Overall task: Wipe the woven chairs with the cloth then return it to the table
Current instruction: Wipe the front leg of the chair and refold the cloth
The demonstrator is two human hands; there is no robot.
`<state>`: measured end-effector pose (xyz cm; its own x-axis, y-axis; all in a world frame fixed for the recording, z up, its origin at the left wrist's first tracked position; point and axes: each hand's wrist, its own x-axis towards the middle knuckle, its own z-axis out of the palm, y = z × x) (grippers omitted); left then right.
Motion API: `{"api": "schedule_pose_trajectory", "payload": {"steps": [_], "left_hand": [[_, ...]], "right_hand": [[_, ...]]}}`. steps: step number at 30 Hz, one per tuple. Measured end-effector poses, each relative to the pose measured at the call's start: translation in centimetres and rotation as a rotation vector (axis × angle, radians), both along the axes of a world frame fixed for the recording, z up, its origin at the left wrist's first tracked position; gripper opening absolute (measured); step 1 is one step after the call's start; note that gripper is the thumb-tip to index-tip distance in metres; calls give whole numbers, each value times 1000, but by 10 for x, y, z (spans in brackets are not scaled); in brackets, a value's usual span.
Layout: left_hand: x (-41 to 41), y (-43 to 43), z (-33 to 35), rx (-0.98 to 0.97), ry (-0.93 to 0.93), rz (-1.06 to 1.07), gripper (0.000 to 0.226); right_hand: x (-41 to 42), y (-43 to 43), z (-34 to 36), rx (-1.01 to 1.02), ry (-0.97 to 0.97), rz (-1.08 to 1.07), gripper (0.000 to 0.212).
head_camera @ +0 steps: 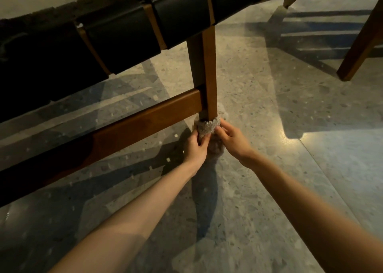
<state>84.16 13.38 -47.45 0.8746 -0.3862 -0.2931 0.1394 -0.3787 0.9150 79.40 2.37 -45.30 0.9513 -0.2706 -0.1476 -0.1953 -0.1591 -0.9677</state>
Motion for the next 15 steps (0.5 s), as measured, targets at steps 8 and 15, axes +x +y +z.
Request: {"api": "schedule_pose_trajectory", "payload": {"steps": [8, 15], "left_hand": [[-17, 9, 13, 32, 109, 26, 12], [-25, 16, 48, -68, 126, -96, 42]], "right_hand": [[-14, 4, 3, -280, 88, -246, 20], [-37, -10, 50, -260, 93, -135, 24]]}}
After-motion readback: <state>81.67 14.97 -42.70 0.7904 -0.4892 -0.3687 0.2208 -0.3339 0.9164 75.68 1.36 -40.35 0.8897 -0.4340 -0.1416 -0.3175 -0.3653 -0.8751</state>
